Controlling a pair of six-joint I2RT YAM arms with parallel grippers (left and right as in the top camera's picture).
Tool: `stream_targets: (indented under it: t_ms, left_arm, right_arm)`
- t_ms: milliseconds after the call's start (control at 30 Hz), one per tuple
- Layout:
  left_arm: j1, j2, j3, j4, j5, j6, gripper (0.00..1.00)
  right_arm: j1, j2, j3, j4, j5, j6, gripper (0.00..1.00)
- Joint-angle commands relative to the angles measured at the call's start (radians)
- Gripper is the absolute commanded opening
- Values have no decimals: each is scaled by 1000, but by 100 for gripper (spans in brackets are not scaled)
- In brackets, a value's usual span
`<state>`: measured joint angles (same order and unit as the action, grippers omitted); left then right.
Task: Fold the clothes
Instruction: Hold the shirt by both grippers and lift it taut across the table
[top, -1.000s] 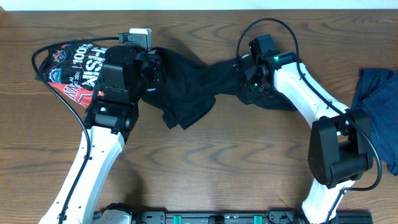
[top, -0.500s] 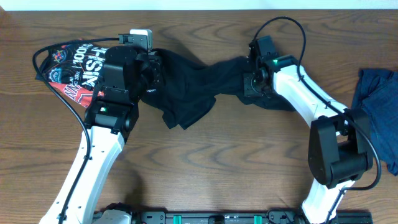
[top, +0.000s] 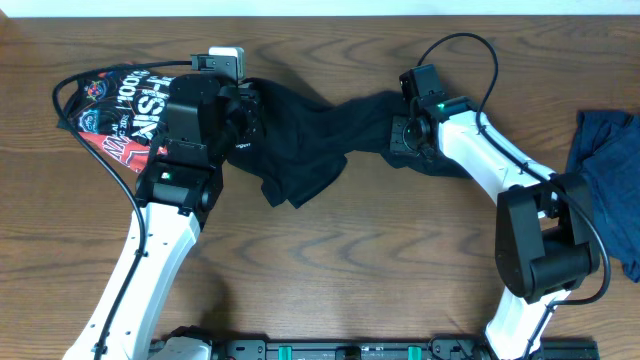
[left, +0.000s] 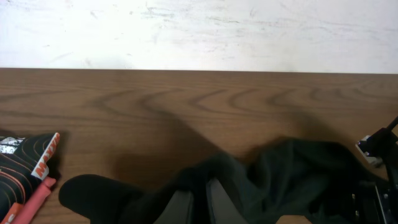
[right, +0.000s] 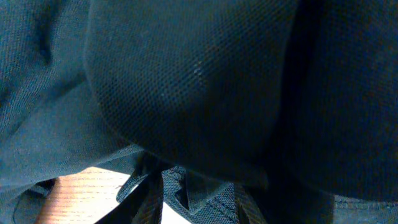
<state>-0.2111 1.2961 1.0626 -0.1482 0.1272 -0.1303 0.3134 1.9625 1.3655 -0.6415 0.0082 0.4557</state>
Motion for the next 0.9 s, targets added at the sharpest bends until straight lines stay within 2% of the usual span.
stream_targets:
  t_ms: [0, 600, 867]
  left_arm:
    - [5, -5, 23, 7, -8, 2, 6]
    - [5, -5, 23, 7, -8, 2, 6]
    - [5, -5, 23, -5, -8, 2, 6]
  right_arm:
    - [24, -13, -6, 2, 18, 91, 36]
    - [37, -12, -6, 6, 49, 289, 38]
    - [38, 56, -6, 35, 44, 351, 40]
